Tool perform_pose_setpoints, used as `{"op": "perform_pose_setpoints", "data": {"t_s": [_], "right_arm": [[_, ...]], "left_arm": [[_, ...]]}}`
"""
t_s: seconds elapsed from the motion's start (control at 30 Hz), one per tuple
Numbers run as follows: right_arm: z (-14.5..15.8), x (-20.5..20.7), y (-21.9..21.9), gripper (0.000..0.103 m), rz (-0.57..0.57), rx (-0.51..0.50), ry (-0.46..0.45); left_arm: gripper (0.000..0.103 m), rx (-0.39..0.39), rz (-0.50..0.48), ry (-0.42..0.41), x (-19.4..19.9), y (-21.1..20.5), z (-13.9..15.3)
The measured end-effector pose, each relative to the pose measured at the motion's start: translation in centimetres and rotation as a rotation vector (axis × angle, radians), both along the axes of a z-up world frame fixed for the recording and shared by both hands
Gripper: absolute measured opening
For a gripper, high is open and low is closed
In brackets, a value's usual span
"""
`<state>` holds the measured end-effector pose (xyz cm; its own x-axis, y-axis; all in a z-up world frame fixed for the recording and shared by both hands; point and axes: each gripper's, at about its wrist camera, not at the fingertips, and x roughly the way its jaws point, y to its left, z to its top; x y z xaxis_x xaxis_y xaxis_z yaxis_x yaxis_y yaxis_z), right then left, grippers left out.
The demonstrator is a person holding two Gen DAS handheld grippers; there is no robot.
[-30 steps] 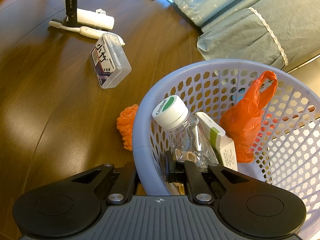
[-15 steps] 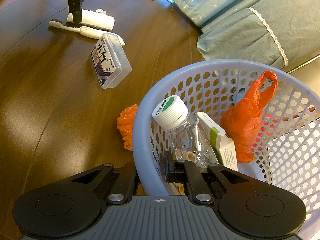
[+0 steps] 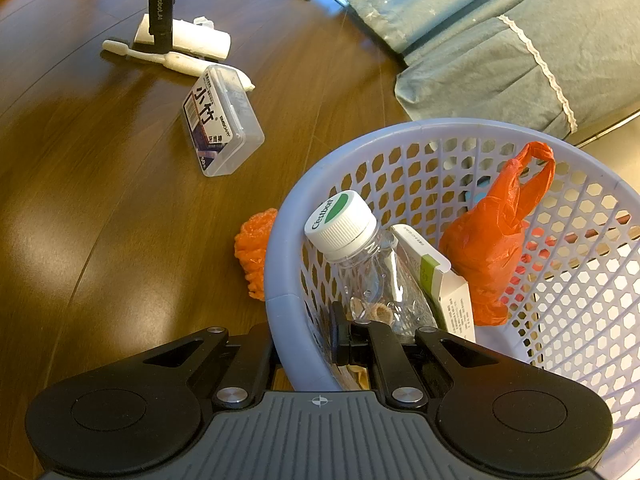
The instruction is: Collect trash
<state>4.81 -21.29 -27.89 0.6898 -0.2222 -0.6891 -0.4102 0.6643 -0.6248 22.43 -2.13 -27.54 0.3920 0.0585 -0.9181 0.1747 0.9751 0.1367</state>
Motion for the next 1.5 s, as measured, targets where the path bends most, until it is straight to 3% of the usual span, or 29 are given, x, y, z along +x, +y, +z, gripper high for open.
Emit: {"op": "perform_pose_setpoints", "data": {"t_s": [0.43,0.8,0.9,1.07,1.33,1.5], "right_arm": [[0.0,-0.1,-0.1,0.005,0.001,-0.002,0.001],[-0.1,-0.1,0.0,0.005,0.004,-0.006,0.004],[0.0,0.0,-0.1,0.005,0.005,-0.007,0.004],[-0.1,-0.1,0.0,0.005,0.007,-0.009,0.006],[0.0,-0.1,-0.1,0.005,0.007,-0.010,0.006],[0.0,0.0,0.0,0.005,0.007,-0.011,0.007]], "left_arm": [[0.072,0.000,-0.014,-0.006,0.3,-0.2,0.1],[0.076,-0.113,0.086,-0.058,-0.2,1.6,-0.3],[0.071,-0.136,0.074,-0.044,-0.3,2.0,-0.4],[0.050,-0.178,0.074,-0.021,-0.2,3.3,-0.5],[0.050,-0.183,0.051,0.018,-0.5,3.6,-1.1],[0.046,-0.146,0.015,0.034,-0.6,2.9,-0.8]]}}
